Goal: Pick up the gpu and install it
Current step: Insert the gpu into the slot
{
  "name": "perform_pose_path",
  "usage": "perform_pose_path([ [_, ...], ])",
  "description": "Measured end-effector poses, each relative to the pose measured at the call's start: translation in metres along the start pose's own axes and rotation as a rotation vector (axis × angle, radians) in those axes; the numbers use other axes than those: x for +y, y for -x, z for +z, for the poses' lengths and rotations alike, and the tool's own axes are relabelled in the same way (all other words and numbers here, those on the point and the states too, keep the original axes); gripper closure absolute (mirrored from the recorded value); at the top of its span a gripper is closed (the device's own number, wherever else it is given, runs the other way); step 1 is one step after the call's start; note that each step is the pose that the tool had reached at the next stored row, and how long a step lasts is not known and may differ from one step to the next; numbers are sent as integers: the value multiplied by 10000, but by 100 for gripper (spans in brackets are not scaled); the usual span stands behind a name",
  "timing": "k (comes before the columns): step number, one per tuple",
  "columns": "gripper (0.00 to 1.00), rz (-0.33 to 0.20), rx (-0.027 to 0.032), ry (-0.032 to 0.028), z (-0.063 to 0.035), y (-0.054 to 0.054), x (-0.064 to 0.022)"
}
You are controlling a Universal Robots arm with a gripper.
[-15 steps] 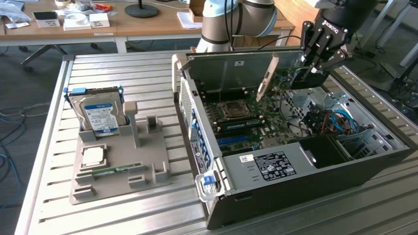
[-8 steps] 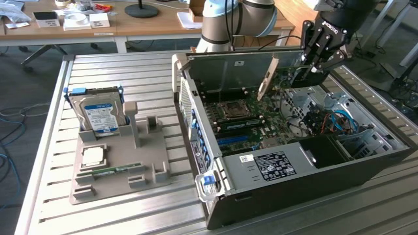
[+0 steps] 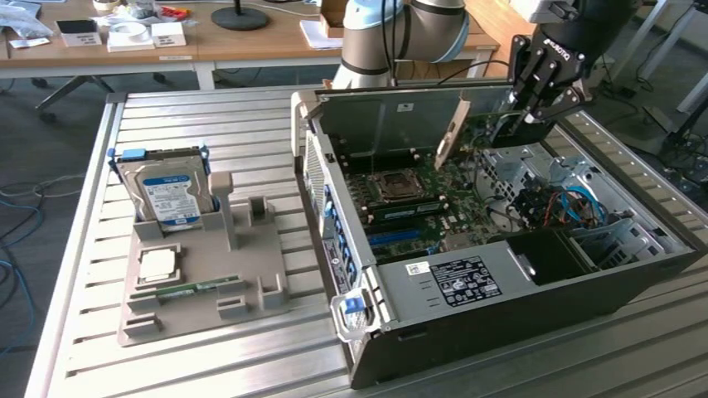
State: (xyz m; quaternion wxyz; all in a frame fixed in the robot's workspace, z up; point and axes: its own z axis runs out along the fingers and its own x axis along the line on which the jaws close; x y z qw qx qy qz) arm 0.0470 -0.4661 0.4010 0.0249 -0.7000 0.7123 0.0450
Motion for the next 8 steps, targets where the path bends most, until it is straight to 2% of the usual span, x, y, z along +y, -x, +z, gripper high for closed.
perform_pose_path([
  [2,73,-1,-15,-4,3,-1,0],
  [4,73,0,-57,-4,5,-1,1],
  [8,73,-2,-58,-3,5,-1,0],
])
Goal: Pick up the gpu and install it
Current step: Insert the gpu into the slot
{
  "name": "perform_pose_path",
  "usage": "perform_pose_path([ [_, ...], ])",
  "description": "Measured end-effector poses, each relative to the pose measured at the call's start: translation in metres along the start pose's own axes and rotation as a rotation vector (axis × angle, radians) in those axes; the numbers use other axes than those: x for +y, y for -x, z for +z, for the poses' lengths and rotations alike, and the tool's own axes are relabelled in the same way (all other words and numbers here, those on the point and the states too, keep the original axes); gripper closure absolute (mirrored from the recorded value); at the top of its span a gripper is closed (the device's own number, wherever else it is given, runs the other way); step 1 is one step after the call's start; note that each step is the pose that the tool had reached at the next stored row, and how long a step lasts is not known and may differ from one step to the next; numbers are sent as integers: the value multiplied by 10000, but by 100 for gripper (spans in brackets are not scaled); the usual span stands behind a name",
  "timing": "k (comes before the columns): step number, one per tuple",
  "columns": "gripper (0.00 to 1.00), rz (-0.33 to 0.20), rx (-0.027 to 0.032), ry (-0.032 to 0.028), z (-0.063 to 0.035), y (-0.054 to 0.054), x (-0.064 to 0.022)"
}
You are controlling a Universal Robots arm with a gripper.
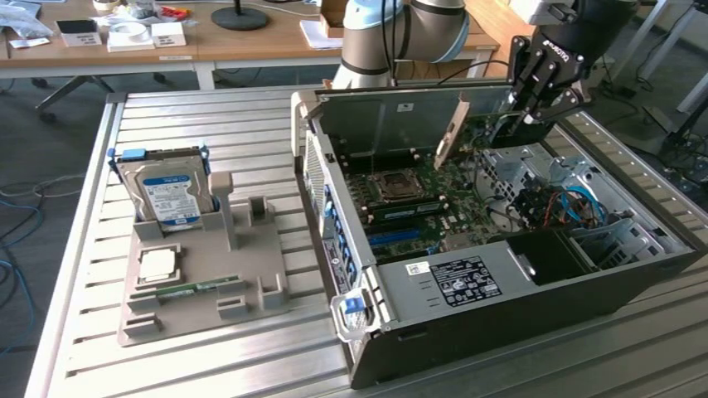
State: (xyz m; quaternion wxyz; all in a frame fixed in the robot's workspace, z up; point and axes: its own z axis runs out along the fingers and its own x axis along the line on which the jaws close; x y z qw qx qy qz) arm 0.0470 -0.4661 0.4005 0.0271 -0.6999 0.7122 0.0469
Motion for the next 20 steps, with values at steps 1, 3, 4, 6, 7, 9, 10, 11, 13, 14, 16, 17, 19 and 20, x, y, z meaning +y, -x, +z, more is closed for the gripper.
perform_pose_path([
  [1,73,0,0,0,0,0,0],
  [3,73,0,1,0,2,0,0],
  [4,73,1,1,0,8,-1,0],
  [6,73,0,0,0,20,-4,0],
  [7,73,1,0,0,24,-6,0],
  [9,73,1,0,0,32,-10,-1],
  [10,73,1,2,1,34,-11,-1],
  [11,73,1,2,0,36,-12,-1],
  [13,73,1,3,1,36,-12,-1],
  [14,73,1,2,0,36,-12,-1],
  [16,73,1,1,0,37,-12,-1],
  [17,73,0,0,0,37,-12,-1],
  [19,73,0,-4,0,43,-12,-1],
  [20,73,0,-2,0,48,-12,-2],
])
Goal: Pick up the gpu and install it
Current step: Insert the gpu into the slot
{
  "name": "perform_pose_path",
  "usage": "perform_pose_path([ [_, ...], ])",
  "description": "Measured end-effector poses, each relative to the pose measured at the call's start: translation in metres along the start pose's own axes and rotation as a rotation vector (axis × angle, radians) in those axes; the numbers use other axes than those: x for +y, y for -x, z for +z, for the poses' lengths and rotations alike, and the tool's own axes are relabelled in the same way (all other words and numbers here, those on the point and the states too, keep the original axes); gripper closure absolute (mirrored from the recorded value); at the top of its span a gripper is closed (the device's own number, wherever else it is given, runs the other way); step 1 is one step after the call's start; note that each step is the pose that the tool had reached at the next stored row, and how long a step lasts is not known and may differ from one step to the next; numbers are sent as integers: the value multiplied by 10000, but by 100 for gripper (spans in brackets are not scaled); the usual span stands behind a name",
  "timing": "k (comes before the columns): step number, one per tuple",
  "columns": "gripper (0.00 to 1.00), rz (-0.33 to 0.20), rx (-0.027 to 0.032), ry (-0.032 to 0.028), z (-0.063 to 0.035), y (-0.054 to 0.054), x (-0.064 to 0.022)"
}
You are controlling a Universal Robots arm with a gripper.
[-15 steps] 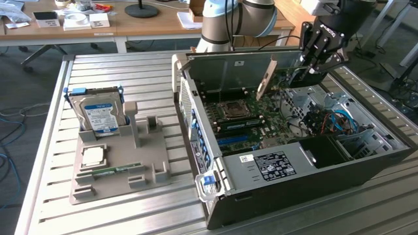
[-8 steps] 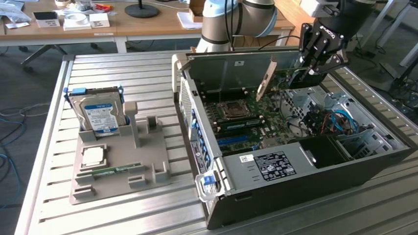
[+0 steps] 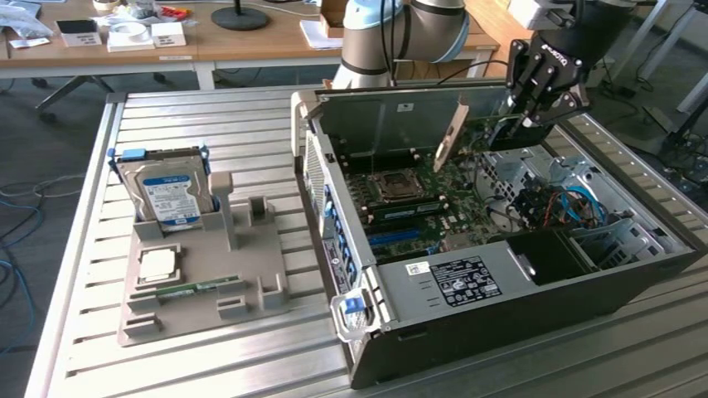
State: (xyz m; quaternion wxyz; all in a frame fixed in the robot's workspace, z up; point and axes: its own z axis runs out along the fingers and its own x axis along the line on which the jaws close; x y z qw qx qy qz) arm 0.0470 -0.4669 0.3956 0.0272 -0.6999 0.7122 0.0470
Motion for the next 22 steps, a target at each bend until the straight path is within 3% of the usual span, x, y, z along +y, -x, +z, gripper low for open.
perform_pose_path([
  [16,73,0,2,0,8,-1,1],
  [22,73,-2,1,-16,13,-3,95],
])
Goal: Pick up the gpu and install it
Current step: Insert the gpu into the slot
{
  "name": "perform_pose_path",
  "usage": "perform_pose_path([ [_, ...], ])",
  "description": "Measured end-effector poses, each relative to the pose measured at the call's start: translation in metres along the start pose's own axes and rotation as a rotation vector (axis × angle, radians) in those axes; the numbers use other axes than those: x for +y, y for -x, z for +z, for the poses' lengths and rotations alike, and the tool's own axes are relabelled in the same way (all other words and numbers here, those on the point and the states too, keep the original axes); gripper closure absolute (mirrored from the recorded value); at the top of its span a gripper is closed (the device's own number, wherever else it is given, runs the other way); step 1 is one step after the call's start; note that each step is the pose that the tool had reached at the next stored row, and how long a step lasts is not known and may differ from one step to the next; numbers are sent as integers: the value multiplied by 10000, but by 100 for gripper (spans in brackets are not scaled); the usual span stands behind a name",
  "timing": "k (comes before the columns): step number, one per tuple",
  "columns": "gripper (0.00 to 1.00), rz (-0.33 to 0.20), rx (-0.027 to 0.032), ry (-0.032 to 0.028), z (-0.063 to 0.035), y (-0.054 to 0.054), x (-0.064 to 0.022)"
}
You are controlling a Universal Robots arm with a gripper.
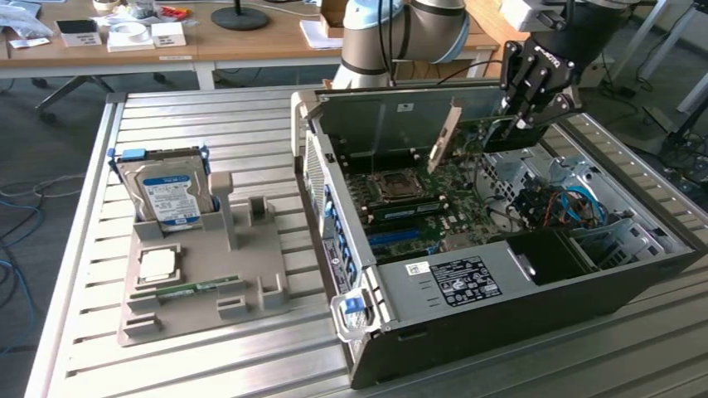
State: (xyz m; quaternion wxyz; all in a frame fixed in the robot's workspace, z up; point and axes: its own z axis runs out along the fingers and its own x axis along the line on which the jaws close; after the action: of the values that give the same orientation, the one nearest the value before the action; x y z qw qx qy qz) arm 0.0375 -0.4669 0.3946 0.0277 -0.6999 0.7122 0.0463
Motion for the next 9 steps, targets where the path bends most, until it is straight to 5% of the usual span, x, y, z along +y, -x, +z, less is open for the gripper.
perform_pose_path([
  [9,73,-2,0,-25,7,-3,156],
])
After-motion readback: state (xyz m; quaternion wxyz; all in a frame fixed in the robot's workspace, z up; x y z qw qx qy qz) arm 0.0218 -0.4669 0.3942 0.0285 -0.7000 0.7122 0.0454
